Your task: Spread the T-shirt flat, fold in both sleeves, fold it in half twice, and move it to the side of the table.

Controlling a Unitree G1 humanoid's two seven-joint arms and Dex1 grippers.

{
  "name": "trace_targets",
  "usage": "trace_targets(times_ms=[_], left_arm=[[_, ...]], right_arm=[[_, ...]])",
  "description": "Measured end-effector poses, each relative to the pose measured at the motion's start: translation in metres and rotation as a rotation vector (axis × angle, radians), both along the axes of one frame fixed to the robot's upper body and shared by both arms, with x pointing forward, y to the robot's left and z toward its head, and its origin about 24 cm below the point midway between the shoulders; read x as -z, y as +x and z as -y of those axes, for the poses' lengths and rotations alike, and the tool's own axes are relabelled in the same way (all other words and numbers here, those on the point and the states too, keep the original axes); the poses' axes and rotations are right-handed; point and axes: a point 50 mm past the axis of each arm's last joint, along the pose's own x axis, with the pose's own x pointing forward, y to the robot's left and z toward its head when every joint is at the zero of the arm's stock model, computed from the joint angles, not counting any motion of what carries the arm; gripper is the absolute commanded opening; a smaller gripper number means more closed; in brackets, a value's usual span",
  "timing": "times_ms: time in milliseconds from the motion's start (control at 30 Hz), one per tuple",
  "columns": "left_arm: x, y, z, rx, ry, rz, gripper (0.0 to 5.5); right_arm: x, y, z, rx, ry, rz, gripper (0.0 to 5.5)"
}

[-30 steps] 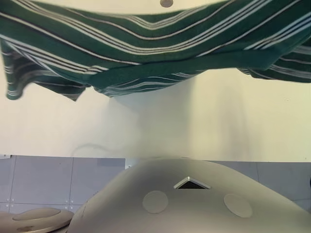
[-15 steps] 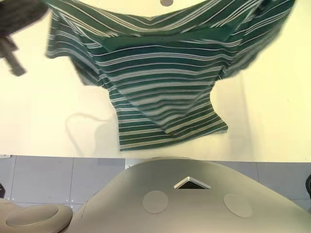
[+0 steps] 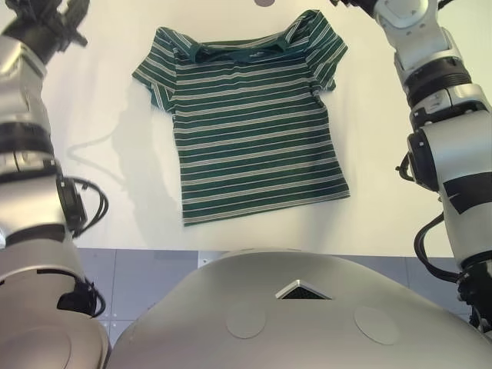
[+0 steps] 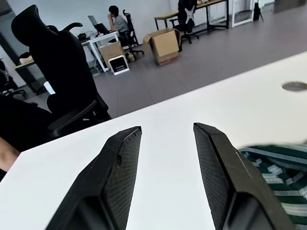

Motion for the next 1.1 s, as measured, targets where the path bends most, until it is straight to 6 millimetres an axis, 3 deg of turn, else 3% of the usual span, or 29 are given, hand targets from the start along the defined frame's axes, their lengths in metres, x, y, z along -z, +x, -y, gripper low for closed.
trace_targets(times_ms=[33,133,200,267,367,433,533,667,767,867,1000,1033,1100], left_arm=[[0.011,-0.012,0.005,0.047,0.013,-0.031,2.8],[0.039,-0.066,0.046,0.325,0.051,-0.136,3.29],[0.046,-0.097,0.071,0.489,0.052,-0.199,3.66],[0.045,-0.125,0.095,0.637,0.05,-0.25,3.93],[0.043,-0.143,0.113,0.744,0.064,-0.301,4.58],[0.053,-0.152,0.114,0.758,0.101,-0.364,4.88],[0.063,-0.16,0.11,0.79,0.181,-0.448,5.36],[0.058,-0.188,0.113,0.944,0.194,-0.601,5.36],[0.048,-0.198,0.116,0.978,0.175,-0.663,5.36],[0.033,-0.186,0.102,0.904,0.198,-0.669,5.36],[-0.018,-0.14,0.093,0.78,0.133,-0.412,5.36],[-0.026,-0.126,0.093,0.755,0.107,-0.349,5.36],[-0.019,-0.097,0.091,0.694,0.028,-0.328,5.36]], right_arm=[[0.011,-0.006,0.005,-0.013,0.009,-0.044,2.65],[0.039,-0.036,0.004,-0.203,0.122,-0.21,2.65],[0.041,-0.059,0.006,-0.362,0.18,-0.311,2.65],[0.044,-0.096,0.024,-0.532,0.167,-0.479,2.65],[0.049,-0.137,0.037,-0.684,0.015,-0.668,2.65],[0.061,-0.151,0.04,-0.705,-0.095,-0.744,2.65],[0.059,-0.162,0.039,-0.76,-0.193,-0.774,2.65],[0.053,-0.19,0.045,-0.864,-0.293,-0.896,2.65],[0.048,-0.214,0.048,-0.919,-0.283,-1.032,2.65],[0.032,-0.206,0.045,-0.883,-0.178,-1.038,2.65],[-0.005,-0.135,0.037,-0.709,0.034,-0.77,2.65],[-0.005,-0.12,0.03,-0.668,0.071,-0.714,2.65],[0.012,-0.1,0.022,-0.577,0.075,-0.682,2.65]])
